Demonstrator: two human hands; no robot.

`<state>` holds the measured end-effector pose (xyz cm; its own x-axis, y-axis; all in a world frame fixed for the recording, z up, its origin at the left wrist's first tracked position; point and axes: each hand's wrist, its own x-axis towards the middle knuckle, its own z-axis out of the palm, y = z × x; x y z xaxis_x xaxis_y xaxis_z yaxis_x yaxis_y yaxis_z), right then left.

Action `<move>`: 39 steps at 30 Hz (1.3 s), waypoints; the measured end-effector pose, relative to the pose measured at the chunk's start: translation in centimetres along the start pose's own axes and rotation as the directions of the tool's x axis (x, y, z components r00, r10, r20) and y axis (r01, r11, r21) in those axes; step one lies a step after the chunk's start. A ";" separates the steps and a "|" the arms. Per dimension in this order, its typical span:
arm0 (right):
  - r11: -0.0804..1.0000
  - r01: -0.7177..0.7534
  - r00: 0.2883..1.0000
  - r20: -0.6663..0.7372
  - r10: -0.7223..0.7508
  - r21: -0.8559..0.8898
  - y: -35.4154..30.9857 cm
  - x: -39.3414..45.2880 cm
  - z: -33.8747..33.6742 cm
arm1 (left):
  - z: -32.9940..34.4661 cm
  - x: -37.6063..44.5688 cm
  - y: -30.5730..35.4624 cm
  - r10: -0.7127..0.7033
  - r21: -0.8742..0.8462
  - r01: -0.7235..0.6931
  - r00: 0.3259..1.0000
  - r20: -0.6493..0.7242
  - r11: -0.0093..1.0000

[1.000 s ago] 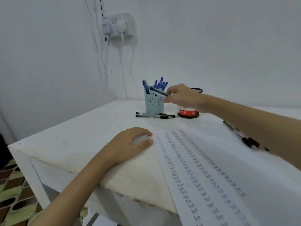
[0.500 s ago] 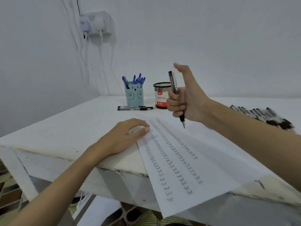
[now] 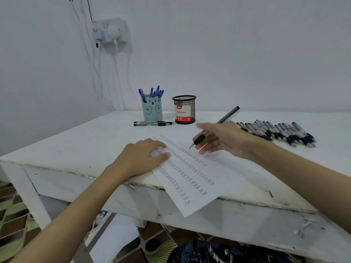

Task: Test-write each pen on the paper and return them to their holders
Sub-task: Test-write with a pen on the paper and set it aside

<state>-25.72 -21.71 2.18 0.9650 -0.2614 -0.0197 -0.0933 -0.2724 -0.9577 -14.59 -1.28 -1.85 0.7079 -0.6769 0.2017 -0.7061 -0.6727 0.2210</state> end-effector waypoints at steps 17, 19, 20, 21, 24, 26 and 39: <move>0.941 0.232 0.929 -0.229 -0.289 -0.247 2.6 0.4 2.6 | 1.2 0.3 -0.6 -0.050 -0.243 0.038 0.998 -0.042 0.969; 0.931 0.240 0.929 -0.213 -0.302 -0.274 2.7 0.4 2.6 | 1.2 0.3 -0.5 -0.056 -0.239 0.043 0.997 -0.046 0.970; 0.930 0.239 0.931 -0.207 -0.302 -0.280 2.8 0.4 2.7 | 1.3 0.4 -0.4 -0.059 -0.237 0.047 0.997 -0.044 0.970; 0.929 0.241 0.932 -0.201 -0.302 -0.280 2.8 0.4 2.7 | 1.3 0.4 -0.4 -0.060 -0.235 0.048 0.997 -0.044 0.971; 0.933 0.239 0.937 -0.187 -0.294 -0.270 2.7 0.4 2.6 | 1.4 0.4 -0.5 -0.059 -0.229 0.047 0.997 -0.045 0.972; 0.924 0.249 0.932 -0.187 -0.310 -0.290 2.7 0.4 2.7 | 1.3 0.4 -0.5 -0.062 -0.220 0.050 0.997 -0.045 0.974; 0.929 0.228 0.934 -0.204 -0.294 -0.292 2.7 0.3 2.7 | 1.3 0.3 -0.4 -0.069 -0.223 0.058 0.997 -0.044 0.973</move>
<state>-24.99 -20.06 -1.20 0.8785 -0.3534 0.3216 0.0623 -0.5827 -0.8103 -14.11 -1.55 -3.15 0.7551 -0.6149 0.2274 -0.6430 -0.6271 0.4397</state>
